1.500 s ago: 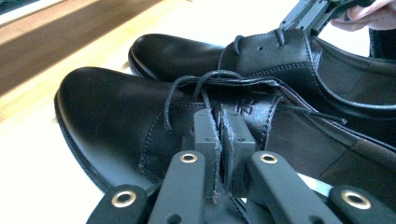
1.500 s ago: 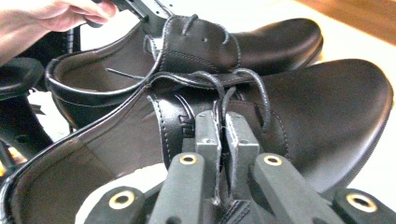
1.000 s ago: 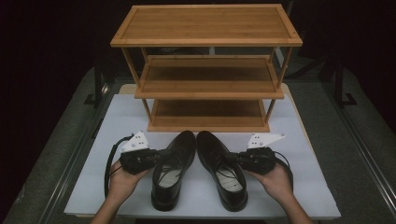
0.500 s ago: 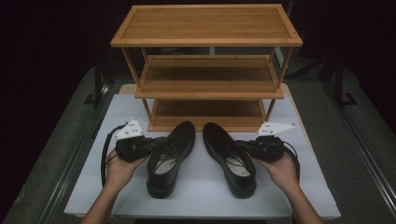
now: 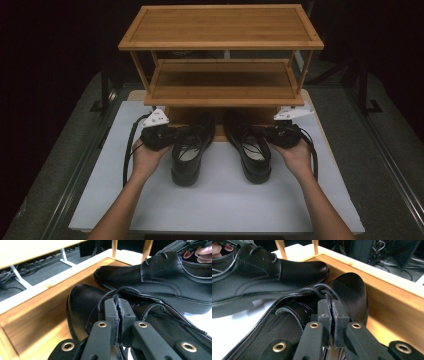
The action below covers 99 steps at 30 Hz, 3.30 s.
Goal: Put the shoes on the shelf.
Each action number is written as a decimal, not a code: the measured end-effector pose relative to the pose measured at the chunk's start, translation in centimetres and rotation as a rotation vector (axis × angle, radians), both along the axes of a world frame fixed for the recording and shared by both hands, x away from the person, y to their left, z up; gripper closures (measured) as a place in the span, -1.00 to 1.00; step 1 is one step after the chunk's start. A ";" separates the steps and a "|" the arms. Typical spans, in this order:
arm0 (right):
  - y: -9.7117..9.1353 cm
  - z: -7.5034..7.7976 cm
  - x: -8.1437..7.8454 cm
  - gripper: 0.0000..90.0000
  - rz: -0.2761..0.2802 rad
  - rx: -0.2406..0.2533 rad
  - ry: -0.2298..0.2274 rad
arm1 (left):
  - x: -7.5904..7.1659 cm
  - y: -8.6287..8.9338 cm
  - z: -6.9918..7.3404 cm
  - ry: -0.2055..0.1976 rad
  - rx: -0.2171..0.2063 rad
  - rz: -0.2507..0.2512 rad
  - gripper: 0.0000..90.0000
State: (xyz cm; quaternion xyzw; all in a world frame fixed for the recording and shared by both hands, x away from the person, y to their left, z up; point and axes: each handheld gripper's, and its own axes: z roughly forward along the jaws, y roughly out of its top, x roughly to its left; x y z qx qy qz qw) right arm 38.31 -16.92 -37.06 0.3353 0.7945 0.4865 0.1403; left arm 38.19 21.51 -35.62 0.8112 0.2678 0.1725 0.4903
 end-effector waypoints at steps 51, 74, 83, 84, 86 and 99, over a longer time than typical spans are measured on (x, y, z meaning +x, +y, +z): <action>-0.6 -1.6 -3.0 -0.42 -0.070 -0.035 0.033 | -2.1 1.7 -3.3 0.080 0.040 0.011 -0.66; 2.1 -8.3 -2.0 -0.72 0.047 -0.117 0.135 | -0.8 -2.7 -9.6 0.144 0.199 -0.079 -0.84; 4.2 -8.4 -1.9 -0.67 0.070 -0.122 0.114 | -0.5 -4.0 -9.6 0.135 0.190 -0.088 -0.73; 4.4 -8.4 -2.0 -0.67 0.060 -0.127 0.105 | -0.6 -4.0 -9.6 0.134 0.187 -0.087 -0.73; 4.3 -8.5 -1.9 -0.58 0.052 -0.099 0.115 | -0.6 -4.1 -9.5 0.135 0.183 -0.083 -0.71; 3.7 -7.2 -1.4 -0.53 0.031 -0.026 0.136 | 0.1 -3.8 -7.8 0.139 0.106 -0.087 -0.71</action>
